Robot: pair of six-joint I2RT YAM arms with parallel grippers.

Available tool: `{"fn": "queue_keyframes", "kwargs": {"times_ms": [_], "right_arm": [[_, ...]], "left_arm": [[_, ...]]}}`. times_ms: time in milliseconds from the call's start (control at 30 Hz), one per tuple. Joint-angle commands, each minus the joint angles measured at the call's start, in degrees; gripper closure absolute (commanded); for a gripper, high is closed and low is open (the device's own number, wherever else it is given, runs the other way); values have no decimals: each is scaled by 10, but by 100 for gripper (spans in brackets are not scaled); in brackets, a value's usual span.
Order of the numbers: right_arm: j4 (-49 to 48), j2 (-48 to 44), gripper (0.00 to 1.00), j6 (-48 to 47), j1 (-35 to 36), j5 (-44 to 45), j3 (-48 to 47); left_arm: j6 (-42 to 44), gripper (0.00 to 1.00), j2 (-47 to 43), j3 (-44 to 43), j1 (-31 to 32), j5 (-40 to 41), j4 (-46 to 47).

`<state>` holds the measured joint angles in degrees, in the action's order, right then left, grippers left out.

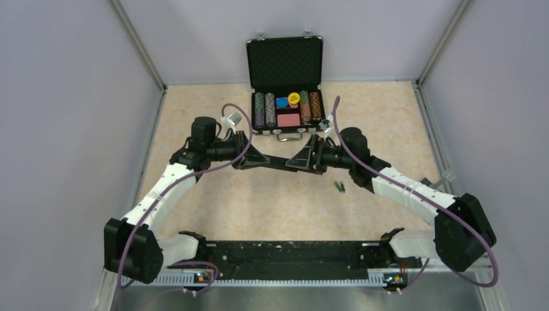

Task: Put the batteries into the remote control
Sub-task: Remove the battery cover from the remote control.

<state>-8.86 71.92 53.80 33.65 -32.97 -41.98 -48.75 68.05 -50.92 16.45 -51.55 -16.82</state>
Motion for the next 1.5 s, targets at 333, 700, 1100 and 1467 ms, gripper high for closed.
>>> {"fn": "queue_keyframes", "kwargs": {"times_ms": [333,700,1100,1467], "right_arm": [[55,10,64,-28,8,6,-27],[69,13,72,-31,8,11,-39],[-104,26,100,73,8,-12,-5],[44,26,100,31,8,179,16]], "left_arm": [[11,100,7,-20,2,6,9],[51,100,8,-21,1,32,-21],[115,100,33,-5,2,106,-79],[177,100,23,12,2,159,-135]]}}
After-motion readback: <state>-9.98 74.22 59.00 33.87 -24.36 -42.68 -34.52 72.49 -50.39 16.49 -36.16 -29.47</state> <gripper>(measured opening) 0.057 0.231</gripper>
